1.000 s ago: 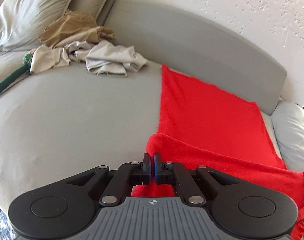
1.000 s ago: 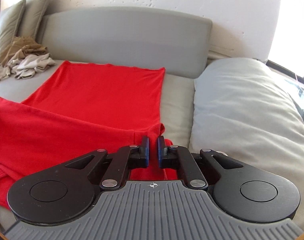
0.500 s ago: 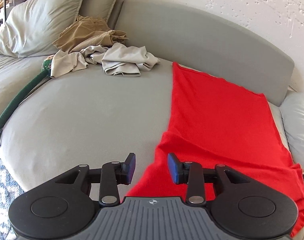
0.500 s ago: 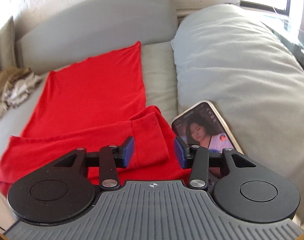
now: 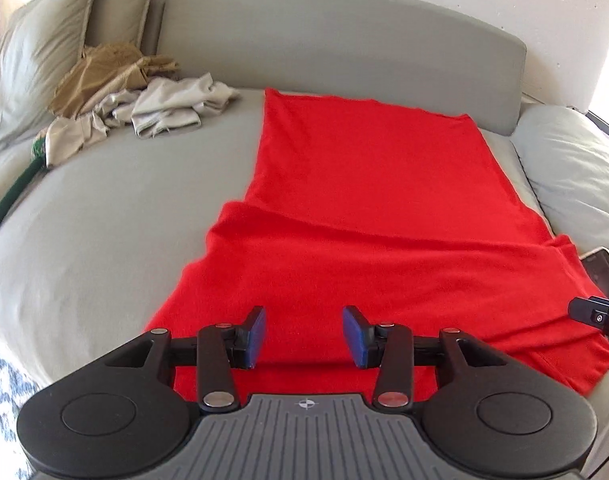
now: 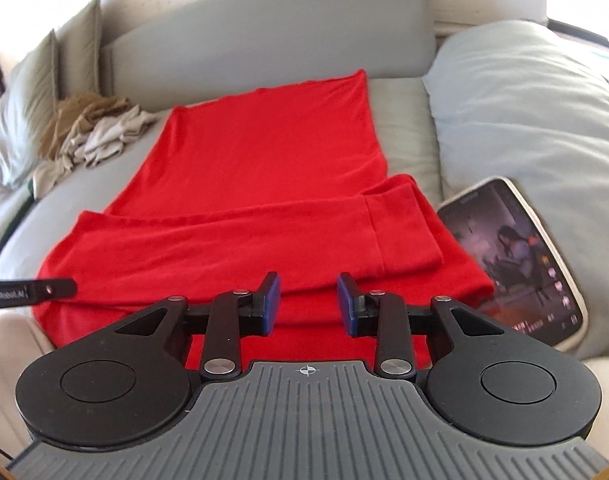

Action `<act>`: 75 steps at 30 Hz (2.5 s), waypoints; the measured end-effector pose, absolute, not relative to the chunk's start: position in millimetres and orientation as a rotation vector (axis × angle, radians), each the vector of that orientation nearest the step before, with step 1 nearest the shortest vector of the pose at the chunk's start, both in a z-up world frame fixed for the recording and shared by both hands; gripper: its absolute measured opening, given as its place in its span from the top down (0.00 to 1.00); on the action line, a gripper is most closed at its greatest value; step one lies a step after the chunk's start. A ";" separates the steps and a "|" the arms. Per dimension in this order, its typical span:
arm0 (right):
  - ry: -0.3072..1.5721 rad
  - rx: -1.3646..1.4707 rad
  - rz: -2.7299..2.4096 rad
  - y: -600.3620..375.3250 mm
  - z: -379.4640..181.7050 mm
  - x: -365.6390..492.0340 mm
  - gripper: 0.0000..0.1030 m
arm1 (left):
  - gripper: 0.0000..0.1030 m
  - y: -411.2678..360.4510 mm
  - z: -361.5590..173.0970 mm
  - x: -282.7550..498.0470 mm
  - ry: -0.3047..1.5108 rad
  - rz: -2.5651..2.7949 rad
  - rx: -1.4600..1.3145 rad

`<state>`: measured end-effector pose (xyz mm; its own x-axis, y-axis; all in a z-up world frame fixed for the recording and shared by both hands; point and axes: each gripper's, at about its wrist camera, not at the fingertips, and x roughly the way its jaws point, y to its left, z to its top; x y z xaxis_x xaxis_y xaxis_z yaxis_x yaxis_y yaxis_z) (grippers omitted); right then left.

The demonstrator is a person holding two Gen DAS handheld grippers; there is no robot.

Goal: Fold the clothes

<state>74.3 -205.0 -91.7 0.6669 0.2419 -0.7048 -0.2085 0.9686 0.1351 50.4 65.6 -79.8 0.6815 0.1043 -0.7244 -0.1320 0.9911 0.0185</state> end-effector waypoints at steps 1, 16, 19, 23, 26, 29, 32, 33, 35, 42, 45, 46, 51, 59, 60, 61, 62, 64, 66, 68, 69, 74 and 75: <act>0.797 0.013 0.264 -196.8 -93.6 81.7 0.66 | 0.63 64.5 -82.3 56.5 0.790 0.159 -0.007; 0.799 -0.029 0.112 -238.5 -99.8 75.5 0.88 | 0.71 96.9 -76.1 30.5 0.873 0.246 -0.058; 0.775 -0.003 0.148 -241.0 -89.1 62.8 0.81 | 0.71 88.9 -71.9 20.6 0.874 0.177 -0.086; 0.808 0.002 0.281 -215.2 -89.6 58.4 0.71 | 0.71 57.4 -78.8 22.4 0.869 0.063 -0.043; 0.848 -0.042 0.353 -191.6 -100.3 58.5 0.71 | 0.67 36.6 -92.8 24.3 0.903 -0.008 0.024; 0.899 -0.035 0.360 -186.8 -117.3 59.4 0.69 | 0.68 24.7 -100.5 18.6 0.913 -0.019 0.082; 0.953 -0.030 0.372 -190.8 -112.8 49.5 0.68 | 0.75 25.3 -96.5 11.1 0.971 -0.046 0.095; 0.971 -0.029 0.376 -192.1 -111.0 46.1 0.68 | 0.74 28.0 -95.8 8.1 0.994 -0.060 0.087; 1.006 -0.034 0.379 -195.1 -107.3 37.8 0.68 | 0.72 34.7 -95.2 -0.8 1.065 -0.100 0.023; 0.937 -0.068 0.329 -202.7 -79.7 2.6 0.64 | 0.62 44.5 -70.4 -32.3 0.943 -0.086 -0.025; 0.885 -0.067 0.320 -201.6 -71.3 6.7 0.61 | 0.56 47.9 -61.6 -22.2 0.876 -0.044 -0.048; 0.891 -0.065 0.322 -200.3 -72.2 11.7 0.61 | 0.55 47.6 -64.9 -14.5 0.890 -0.032 -0.044; 0.939 -0.077 0.307 -192.9 -95.9 30.5 0.61 | 0.55 44.2 -91.9 3.3 1.014 -0.029 -0.056; 1.018 -0.022 0.419 -197.1 -94.4 17.2 0.59 | 0.55 46.3 -97.2 -14.8 1.093 -0.078 -0.067; 0.998 -0.016 0.428 -198.7 -89.2 14.2 0.57 | 0.55 45.8 -91.6 -17.0 1.075 -0.080 -0.058; 0.970 -0.008 0.433 -199.8 -82.8 10.7 0.56 | 0.55 46.3 -84.3 -18.7 1.052 -0.086 -0.052; 0.943 0.007 0.438 -201.3 -75.8 8.2 0.55 | 0.55 46.8 -76.8 -20.5 1.027 -0.093 -0.047; 0.885 0.050 0.440 -206.9 -61.3 5.8 0.53 | 0.53 47.4 -62.0 -23.5 0.970 -0.094 -0.039; 0.822 0.102 0.429 -213.3 -45.3 4.6 0.51 | 0.52 46.2 -49.3 -24.0 0.910 -0.052 -0.027; 0.770 0.115 0.425 -212.5 -33.2 3.4 0.43 | 0.52 46.0 -40.5 -20.6 0.876 -0.028 -0.030; 0.744 0.120 0.423 -211.8 -27.2 2.8 0.43 | 0.52 45.9 -36.2 -18.9 0.860 -0.018 -0.032; 0.636 0.118 0.426 -206.9 -0.3 0.3 0.42 | 0.39 50.4 -22.6 -13.4 0.821 -0.031 -0.093; 0.622 0.109 0.428 -206.1 4.9 0.8 0.38 | 0.30 51.1 -18.4 -13.2 0.806 -0.020 -0.086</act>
